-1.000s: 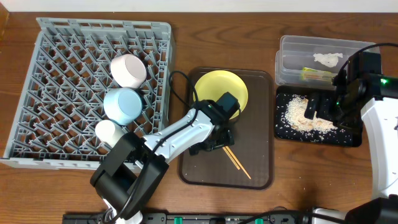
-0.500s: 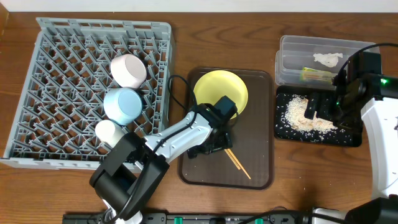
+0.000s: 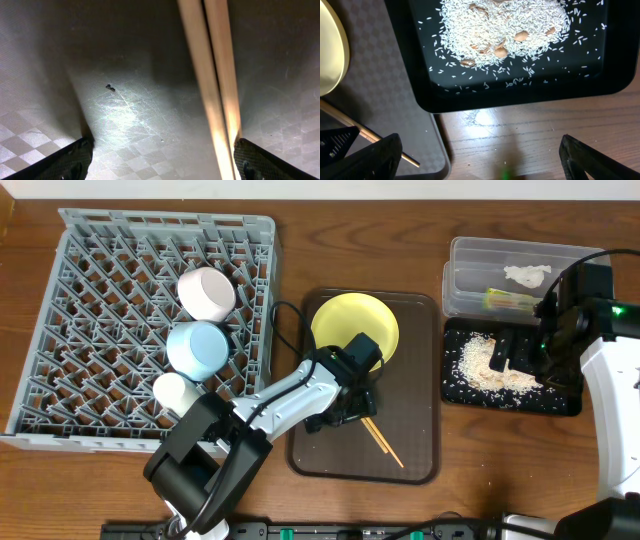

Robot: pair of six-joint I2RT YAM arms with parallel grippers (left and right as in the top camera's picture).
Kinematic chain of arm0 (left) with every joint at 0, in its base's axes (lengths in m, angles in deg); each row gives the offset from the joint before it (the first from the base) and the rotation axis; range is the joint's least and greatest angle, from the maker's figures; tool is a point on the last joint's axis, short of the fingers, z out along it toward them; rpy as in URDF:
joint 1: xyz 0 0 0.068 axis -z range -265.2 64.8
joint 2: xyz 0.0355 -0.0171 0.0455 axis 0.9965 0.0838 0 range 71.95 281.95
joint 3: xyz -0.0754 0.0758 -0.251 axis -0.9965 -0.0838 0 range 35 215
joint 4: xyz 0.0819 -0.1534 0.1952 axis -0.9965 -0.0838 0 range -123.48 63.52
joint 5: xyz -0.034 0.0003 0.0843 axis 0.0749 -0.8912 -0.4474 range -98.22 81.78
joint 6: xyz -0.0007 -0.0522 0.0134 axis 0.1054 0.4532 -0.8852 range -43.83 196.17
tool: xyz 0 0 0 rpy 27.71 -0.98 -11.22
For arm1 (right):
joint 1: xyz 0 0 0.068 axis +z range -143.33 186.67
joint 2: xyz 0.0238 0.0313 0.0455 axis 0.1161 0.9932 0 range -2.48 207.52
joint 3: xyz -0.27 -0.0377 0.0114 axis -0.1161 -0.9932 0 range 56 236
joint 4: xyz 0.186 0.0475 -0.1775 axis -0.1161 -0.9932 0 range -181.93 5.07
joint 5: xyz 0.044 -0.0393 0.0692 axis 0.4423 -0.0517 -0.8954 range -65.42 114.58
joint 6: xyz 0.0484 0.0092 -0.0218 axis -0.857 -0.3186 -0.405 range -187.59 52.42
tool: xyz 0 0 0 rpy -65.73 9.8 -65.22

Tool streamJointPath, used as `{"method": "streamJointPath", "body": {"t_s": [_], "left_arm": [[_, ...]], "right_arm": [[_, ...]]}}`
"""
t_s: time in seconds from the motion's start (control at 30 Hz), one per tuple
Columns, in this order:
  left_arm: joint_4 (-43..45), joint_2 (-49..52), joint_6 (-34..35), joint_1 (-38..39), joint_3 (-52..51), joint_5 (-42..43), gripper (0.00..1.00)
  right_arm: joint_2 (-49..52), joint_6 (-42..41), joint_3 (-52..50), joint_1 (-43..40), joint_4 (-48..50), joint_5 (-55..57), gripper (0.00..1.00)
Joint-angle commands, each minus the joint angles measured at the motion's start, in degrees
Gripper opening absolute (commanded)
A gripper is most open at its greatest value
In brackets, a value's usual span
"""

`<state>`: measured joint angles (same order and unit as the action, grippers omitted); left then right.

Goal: Sort waste into correct bins and load items into the dishwasher
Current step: 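Close left gripper around one wooden chopstick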

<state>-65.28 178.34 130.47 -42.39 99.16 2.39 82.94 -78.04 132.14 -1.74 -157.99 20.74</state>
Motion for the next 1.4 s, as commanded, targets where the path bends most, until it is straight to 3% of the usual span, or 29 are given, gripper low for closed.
{"method": "streamJointPath", "body": {"t_s": [0.0, 0.93, 1.17, 1.37], "left_arm": [[0.3, 0.8, 0.8, 0.0, -1.9, 0.1, 0.92], [-2.8, 0.8, 3.1, 0.2, -5.6, -1.5, 0.88], [-1.3, -0.8, 0.3, 0.2, -3.9, -0.6, 0.88], [-1.0, -6.4, -0.2, 0.2, -2.1, -8.0, 0.84]], "right_arm": [[-1.0, -0.2, 1.0, -0.2, -0.1, 0.4, 0.98], [-1.0, -0.2, 1.0, -0.2, -0.5, 0.4, 0.98], [-1.0, -0.2, 1.0, -0.2, -0.5, 0.4, 0.98], [-1.0, -0.2, 1.0, -0.2, -0.5, 0.4, 0.98]]}}
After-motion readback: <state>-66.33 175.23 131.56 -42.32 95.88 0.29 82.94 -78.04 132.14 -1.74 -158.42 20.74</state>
